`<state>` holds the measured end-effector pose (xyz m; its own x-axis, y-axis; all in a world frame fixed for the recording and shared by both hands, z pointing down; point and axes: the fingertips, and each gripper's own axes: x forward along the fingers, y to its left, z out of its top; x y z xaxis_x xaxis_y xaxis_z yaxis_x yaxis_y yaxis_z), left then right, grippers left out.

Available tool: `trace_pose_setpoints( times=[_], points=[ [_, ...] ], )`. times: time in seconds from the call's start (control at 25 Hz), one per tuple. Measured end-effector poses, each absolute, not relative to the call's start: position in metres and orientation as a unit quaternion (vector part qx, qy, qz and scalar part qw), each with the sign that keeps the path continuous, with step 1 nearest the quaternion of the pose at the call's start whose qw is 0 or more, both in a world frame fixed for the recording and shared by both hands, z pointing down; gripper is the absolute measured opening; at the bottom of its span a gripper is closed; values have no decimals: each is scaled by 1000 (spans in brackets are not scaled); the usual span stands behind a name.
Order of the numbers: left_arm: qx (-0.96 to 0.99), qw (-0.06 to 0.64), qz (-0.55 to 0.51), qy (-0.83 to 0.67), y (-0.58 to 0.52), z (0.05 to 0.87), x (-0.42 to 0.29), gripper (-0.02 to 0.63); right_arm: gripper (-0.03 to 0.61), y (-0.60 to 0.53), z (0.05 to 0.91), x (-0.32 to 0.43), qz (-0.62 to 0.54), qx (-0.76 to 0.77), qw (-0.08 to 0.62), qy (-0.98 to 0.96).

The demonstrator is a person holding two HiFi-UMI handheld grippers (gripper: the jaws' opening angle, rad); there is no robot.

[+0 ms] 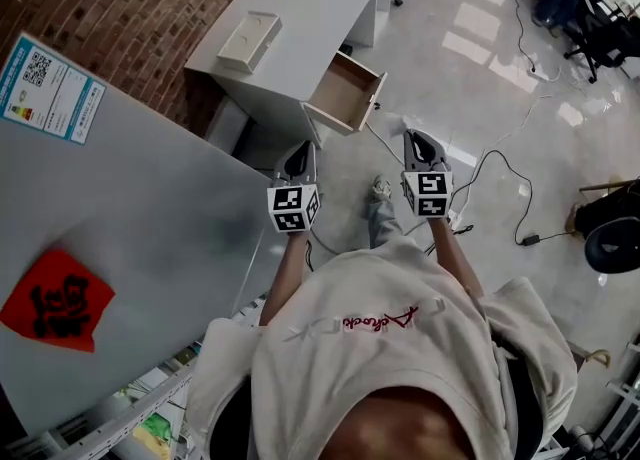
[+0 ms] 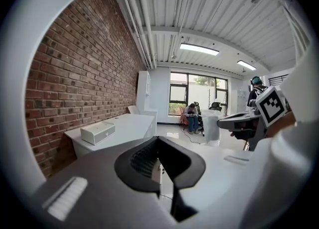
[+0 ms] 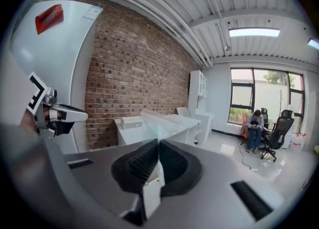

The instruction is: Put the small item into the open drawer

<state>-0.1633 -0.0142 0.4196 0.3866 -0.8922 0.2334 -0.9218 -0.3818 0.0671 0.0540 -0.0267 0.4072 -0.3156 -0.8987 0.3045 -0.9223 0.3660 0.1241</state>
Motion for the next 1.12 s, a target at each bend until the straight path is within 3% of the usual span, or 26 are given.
trace_pose_setpoints(
  times=[1.12],
  points=[
    [790, 119, 123, -588, -259, 440, -103, 9, 12, -291, 439, 111, 77, 500, 173, -845]
  ],
)
